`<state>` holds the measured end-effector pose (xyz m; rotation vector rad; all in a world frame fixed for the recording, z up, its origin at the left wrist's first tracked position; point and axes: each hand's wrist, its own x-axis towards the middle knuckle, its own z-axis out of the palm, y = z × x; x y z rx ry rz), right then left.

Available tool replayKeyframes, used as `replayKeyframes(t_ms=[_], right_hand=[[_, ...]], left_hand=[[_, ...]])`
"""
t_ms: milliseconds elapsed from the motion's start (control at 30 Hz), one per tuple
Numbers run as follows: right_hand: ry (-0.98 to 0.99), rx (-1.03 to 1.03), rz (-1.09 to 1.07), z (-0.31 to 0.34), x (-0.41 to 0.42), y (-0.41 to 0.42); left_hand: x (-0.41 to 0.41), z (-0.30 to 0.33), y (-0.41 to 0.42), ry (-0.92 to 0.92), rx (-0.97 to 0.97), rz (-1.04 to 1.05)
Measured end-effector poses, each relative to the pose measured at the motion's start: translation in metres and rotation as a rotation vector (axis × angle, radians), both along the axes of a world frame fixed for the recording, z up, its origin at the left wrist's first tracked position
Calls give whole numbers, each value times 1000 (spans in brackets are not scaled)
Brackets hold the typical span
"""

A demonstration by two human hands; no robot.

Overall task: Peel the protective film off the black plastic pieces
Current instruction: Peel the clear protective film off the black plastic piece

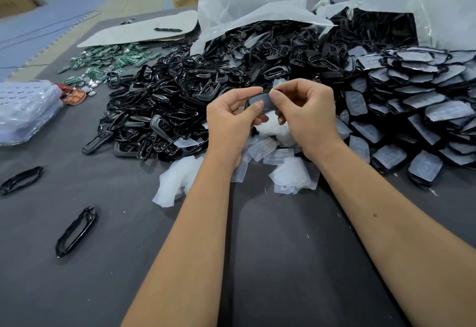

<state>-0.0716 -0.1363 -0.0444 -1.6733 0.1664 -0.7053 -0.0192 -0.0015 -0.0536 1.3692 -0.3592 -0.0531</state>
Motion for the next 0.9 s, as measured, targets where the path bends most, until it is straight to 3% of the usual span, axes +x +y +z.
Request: replayKeyframes(t_ms=[900], right_hand=[[30, 236, 77, 0, 1, 3]], left_hand=[[-1, 1, -2, 13, 2, 30]])
